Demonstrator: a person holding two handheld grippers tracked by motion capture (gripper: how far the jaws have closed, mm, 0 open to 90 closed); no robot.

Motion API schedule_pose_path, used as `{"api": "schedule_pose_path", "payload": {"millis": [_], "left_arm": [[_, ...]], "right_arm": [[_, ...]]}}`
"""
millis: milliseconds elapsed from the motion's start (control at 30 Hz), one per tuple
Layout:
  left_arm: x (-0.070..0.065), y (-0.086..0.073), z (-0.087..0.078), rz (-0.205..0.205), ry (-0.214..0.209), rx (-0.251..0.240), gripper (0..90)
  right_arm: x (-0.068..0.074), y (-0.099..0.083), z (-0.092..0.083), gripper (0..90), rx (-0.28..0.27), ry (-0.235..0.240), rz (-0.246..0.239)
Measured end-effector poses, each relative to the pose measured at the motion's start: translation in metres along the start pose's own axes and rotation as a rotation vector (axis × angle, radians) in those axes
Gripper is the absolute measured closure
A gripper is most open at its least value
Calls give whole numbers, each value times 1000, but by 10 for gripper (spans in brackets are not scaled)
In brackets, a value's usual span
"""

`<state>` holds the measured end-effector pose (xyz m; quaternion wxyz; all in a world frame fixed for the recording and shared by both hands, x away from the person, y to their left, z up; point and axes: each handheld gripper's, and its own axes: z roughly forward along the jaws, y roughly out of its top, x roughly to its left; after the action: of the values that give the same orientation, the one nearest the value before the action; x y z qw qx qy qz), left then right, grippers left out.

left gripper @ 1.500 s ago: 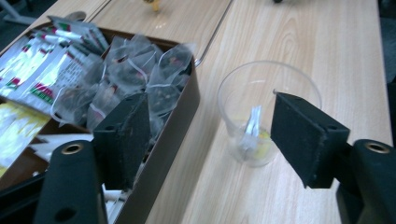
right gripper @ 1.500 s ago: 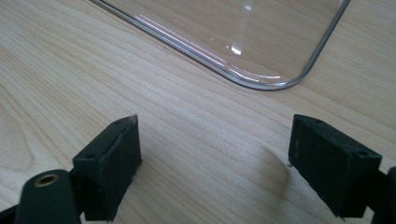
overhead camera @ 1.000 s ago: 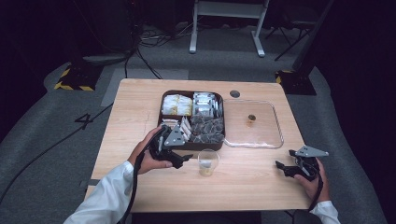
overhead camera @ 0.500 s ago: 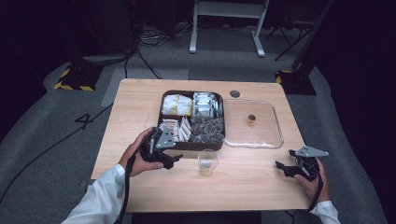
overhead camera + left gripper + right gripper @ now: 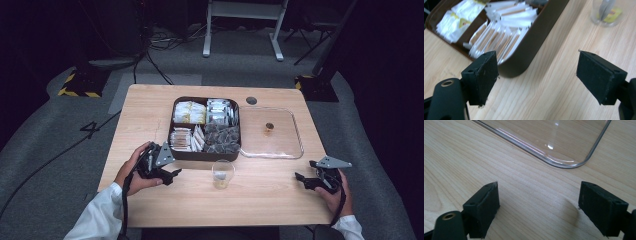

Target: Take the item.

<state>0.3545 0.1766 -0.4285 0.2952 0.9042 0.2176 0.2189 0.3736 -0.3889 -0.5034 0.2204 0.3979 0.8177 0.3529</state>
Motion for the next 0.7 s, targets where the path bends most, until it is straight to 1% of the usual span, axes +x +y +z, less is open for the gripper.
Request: {"api": "schedule_pose_path", "payload": {"millis": [200, 233, 300, 400, 467, 567, 667, 700], "left_arm": [[2, -18, 1, -14, 30, 42, 177], [3, -21, 2, -26, 29, 47, 178], [5, -27, 2, -32, 36, 54, 178], [8, -36, 4, -61, 37, 67, 177], [10, -41, 4, -67, 37, 74, 176], [13, -49, 4, -96, 37, 66, 176], [16, -57, 5, -111, 36, 77, 176], [17, -60, 5, -124, 37, 77, 177]], "right_arm": [[0, 0, 0, 172, 1, 1, 1], [0, 0, 0, 172, 1, 1, 1], [0, 0, 0, 172, 1, 1, 1], [0, 0, 0, 172, 1, 1, 1], [0, 0, 0, 172, 2, 2, 2], [0, 0, 0, 172, 2, 2, 3], [0, 0, 0, 172, 2, 3, 3], [0, 0, 0, 172, 3, 3, 5]]}}
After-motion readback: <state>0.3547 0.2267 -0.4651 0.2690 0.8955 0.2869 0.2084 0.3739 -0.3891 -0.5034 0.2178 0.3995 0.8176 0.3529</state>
